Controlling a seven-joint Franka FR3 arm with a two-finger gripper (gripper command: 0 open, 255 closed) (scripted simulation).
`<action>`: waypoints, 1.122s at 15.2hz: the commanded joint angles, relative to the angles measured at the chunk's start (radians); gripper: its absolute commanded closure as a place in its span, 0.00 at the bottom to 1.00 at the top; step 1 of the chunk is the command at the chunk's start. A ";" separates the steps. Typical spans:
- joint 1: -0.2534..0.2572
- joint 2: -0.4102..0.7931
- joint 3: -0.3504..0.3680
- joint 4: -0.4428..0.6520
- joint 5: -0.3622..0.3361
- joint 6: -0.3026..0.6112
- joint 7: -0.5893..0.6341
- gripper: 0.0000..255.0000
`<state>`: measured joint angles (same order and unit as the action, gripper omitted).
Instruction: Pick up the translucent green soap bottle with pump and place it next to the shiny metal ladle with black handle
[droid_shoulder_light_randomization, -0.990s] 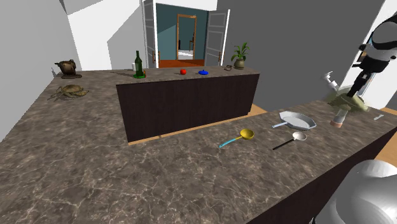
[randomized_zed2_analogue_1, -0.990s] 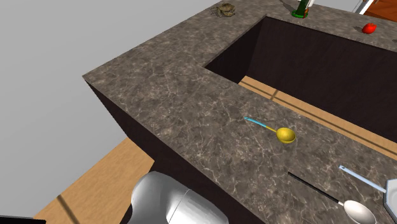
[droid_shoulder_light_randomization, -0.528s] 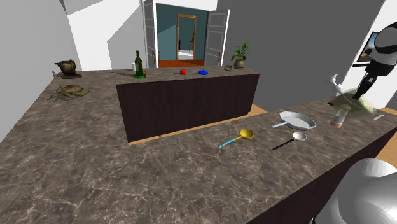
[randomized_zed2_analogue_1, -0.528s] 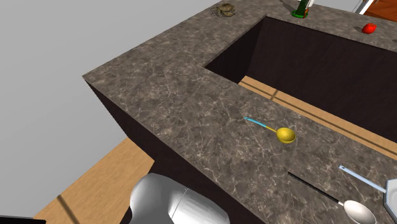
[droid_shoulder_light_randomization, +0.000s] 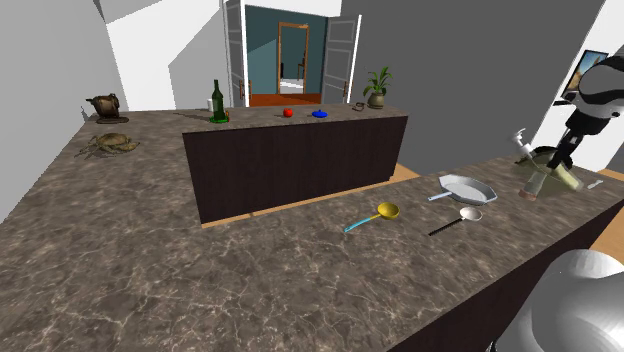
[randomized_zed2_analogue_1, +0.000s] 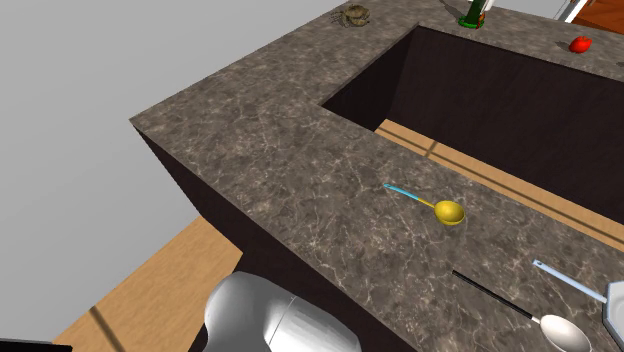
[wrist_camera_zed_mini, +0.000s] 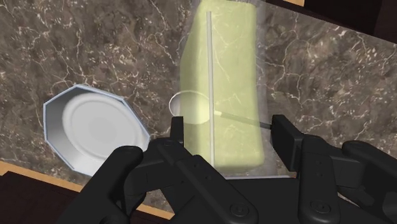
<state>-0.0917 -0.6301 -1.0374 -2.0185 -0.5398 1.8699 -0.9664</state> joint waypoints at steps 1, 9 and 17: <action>-0.005 -0.005 -0.006 -0.029 -0.009 0.025 0.006 1.00; -0.008 -0.009 -0.054 -0.122 -0.041 0.124 0.019 1.00; 0.003 0.002 -0.118 -0.202 -0.073 0.226 0.031 1.00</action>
<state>-0.0881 -0.6287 -1.1494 -2.2096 -0.6077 2.0831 -0.9377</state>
